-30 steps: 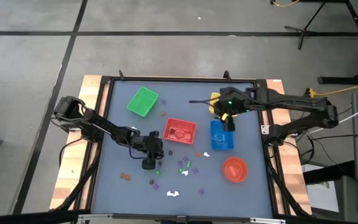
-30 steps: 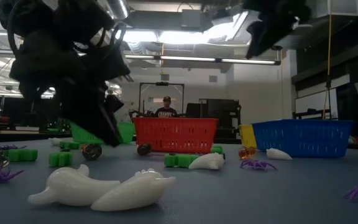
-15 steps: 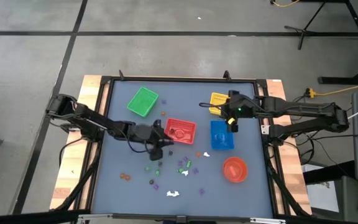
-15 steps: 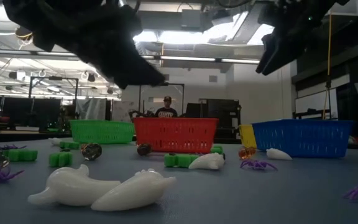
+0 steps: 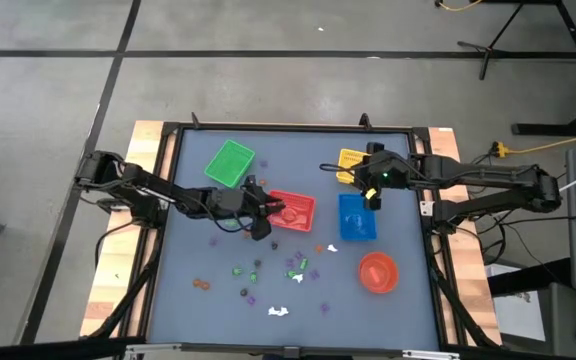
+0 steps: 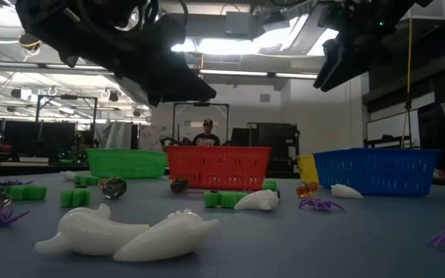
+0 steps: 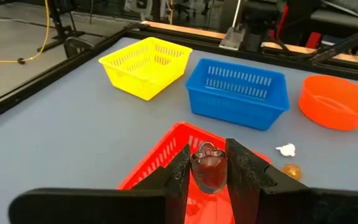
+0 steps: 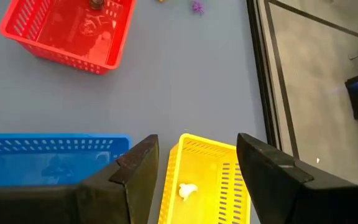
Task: Sort Halloween decoration
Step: Put the black skull toy into the red bin
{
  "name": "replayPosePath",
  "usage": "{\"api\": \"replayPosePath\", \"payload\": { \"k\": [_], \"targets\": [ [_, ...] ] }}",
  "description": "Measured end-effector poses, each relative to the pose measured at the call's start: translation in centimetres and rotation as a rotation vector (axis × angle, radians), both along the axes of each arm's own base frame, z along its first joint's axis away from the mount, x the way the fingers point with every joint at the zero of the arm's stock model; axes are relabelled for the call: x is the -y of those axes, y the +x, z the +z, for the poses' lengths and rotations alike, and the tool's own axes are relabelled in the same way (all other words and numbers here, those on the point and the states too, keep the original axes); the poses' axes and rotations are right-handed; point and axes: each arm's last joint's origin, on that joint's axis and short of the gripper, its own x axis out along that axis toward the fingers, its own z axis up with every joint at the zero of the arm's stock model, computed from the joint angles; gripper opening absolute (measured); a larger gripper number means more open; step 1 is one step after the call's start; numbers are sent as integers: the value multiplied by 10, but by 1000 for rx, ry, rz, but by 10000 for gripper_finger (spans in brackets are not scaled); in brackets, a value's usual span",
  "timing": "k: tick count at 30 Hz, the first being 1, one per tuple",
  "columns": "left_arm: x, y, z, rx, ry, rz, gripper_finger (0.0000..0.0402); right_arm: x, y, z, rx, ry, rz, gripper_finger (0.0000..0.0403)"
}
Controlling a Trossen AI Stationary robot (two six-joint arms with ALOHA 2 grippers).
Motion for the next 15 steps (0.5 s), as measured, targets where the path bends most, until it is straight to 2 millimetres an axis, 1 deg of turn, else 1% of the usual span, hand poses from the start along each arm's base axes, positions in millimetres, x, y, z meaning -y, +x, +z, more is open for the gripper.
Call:
{"api": "replayPosePath", "payload": {
  "k": [6, 12, 15],
  "targets": [
    [-6, 0, 0, 2, 4, 21, 64, 0, 0, 0, 4, 5, -6, 216],
    [-7, 0, 1, 7, 4, 23, 64, 0, 0, 0, 29, 57, -49, 216],
    [-7, 0, 1, 6, 4, 22, 64, -1, 0, 0, 37, 92, -42, 216]
  ]
}}
